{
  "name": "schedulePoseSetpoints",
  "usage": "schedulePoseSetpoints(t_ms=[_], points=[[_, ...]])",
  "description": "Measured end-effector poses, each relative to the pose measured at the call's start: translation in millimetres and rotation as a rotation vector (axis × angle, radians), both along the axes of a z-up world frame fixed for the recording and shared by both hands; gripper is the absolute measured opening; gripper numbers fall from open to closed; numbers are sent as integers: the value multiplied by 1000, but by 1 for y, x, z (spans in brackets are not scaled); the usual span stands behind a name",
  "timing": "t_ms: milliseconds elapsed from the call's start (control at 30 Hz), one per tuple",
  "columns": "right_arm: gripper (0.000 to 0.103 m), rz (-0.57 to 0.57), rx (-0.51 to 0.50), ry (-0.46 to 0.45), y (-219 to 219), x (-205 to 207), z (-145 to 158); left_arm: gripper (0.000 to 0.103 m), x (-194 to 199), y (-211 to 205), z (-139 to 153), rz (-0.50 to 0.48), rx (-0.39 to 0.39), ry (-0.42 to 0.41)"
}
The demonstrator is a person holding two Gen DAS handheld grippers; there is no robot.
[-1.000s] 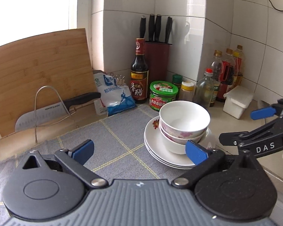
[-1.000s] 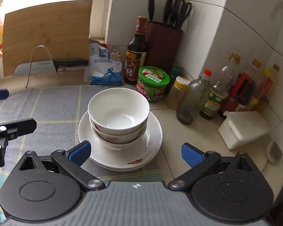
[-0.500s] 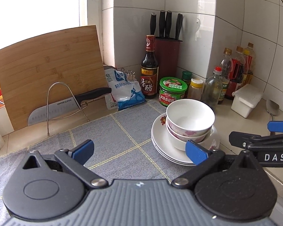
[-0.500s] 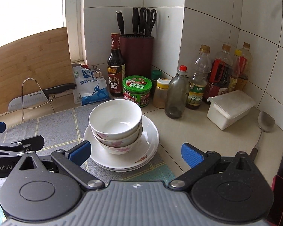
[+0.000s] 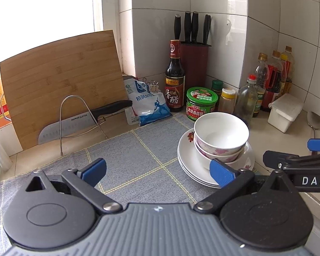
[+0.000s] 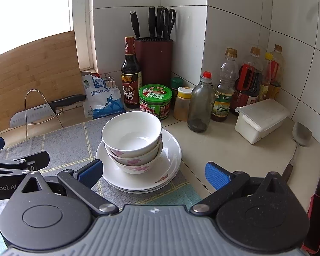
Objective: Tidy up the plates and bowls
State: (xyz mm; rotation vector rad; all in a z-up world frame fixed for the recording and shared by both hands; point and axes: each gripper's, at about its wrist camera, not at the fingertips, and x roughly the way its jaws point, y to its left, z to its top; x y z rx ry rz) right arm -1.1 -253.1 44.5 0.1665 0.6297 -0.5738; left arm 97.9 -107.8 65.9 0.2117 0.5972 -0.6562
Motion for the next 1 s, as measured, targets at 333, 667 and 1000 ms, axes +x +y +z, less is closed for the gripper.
schedulePoseSetpoints(t_ms=[333,667,1000], points=[[103,-4,5,7,-2,-1,-1,102,0,-2,0,7,11,15],[103,5,-6,5,0,-2,1,102,-1,1,2,31,12,29],[103,10,-4,6,1,-3,3,102,-2,2,2,44,14,42]])
